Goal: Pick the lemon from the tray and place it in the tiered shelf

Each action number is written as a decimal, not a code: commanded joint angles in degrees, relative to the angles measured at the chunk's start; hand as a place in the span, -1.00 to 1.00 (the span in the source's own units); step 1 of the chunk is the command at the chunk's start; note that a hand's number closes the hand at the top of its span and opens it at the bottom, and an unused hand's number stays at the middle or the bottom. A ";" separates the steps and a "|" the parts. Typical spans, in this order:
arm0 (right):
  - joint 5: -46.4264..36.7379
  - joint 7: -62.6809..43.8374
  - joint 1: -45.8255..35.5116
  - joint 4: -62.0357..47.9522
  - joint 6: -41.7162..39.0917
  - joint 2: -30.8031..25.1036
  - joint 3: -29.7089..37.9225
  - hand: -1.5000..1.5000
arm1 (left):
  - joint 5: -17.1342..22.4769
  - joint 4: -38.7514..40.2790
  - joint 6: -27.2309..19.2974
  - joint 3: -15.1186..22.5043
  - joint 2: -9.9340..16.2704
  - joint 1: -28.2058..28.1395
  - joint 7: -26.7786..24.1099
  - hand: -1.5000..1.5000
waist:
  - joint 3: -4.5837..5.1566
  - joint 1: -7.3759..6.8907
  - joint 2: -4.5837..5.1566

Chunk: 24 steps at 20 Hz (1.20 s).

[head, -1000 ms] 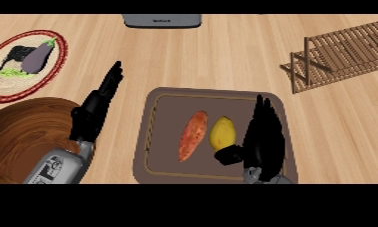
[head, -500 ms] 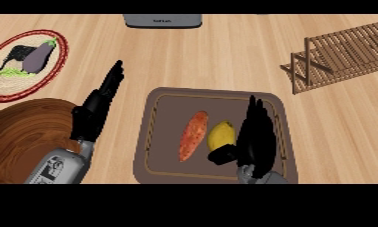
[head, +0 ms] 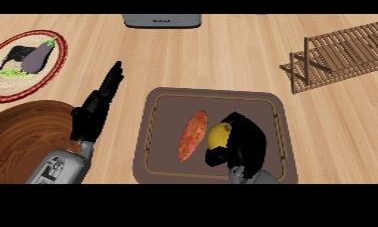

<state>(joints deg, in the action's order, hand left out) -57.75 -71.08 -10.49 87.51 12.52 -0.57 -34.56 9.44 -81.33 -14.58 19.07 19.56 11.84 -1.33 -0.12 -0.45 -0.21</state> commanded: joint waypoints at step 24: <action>35.73 53.81 28.64 48.69 2.43 -40.72 10.42 1.00 | -1.36 -2.04 0.24 -3.19 -0.97 -0.86 3.46 0.00 | -0.02 2.51 -0.22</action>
<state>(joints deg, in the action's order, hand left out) -29.11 -22.76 11.45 127.18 13.75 -35.03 -31.44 8.08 -81.78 -14.05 16.16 18.59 11.13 0.16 -0.13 2.02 -0.31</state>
